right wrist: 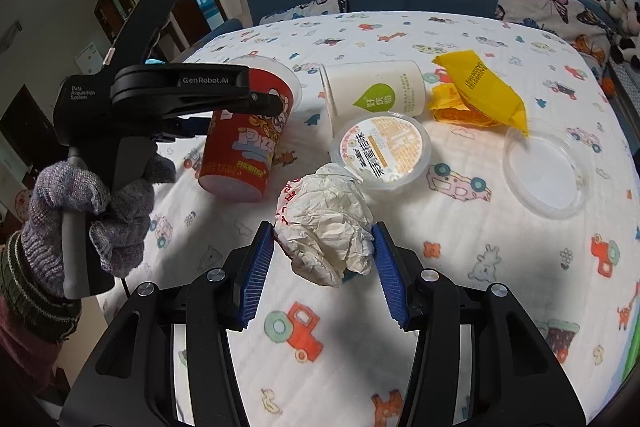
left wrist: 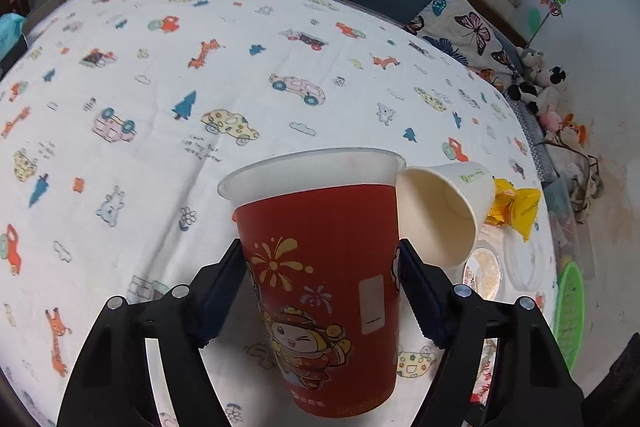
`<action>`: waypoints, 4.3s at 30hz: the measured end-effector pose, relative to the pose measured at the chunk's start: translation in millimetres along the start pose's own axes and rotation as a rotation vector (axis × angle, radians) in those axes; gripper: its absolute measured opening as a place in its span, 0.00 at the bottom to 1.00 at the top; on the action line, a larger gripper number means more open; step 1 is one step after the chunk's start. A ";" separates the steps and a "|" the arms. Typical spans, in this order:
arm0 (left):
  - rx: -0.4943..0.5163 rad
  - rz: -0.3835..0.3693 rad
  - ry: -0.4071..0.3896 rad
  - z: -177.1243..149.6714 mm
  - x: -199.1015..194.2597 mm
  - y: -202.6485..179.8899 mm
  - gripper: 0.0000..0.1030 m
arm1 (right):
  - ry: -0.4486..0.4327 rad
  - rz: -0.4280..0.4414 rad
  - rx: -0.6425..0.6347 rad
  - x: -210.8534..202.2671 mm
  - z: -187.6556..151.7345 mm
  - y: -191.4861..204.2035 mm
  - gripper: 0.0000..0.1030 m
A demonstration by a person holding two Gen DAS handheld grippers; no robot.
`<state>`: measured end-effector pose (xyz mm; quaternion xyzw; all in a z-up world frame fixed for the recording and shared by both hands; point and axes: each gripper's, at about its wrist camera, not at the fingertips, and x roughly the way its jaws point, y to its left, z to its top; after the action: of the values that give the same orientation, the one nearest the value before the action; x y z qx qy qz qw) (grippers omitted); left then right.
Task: Collect trash
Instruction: 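Carry the red cup and tissue over the green basket and release both, then move both tools back over the bed toward the remaining tub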
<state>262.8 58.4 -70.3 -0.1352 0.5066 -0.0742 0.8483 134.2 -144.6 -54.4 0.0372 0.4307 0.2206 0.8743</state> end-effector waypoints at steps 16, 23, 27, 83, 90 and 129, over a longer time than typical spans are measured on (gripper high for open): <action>0.090 -0.083 -0.033 -39.3 -53.6 -38.6 0.69 | -0.069 -0.070 0.068 -54.9 -26.4 -32.9 0.50; 0.182 -0.148 -0.029 -63.5 -72.0 -86.2 0.69 | -0.108 -0.134 0.138 -91.6 -48.4 -66.1 0.50; 0.237 -0.182 -0.015 -75.8 -73.8 -118.7 0.69 | -0.132 -0.183 0.183 -114.6 -62.0 -90.4 0.50; 0.686 -0.322 0.158 -163.2 20.1 -428.0 0.73 | -0.210 -0.488 0.560 -247.5 -180.3 -278.9 0.63; 0.686 -0.335 0.164 -165.2 16.8 -418.7 0.79 | -0.215 -0.480 0.547 -246.0 -175.5 -271.3 0.63; 0.292 -0.075 -0.027 -88.0 -43.9 -154.8 0.79 | -0.136 -0.293 0.224 -143.5 -51.9 -157.3 0.64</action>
<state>166.2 -91.1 -25.9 -0.0305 0.4734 -0.1770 0.8624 73.6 -352.6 -21.3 0.0860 0.3934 0.0388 0.9145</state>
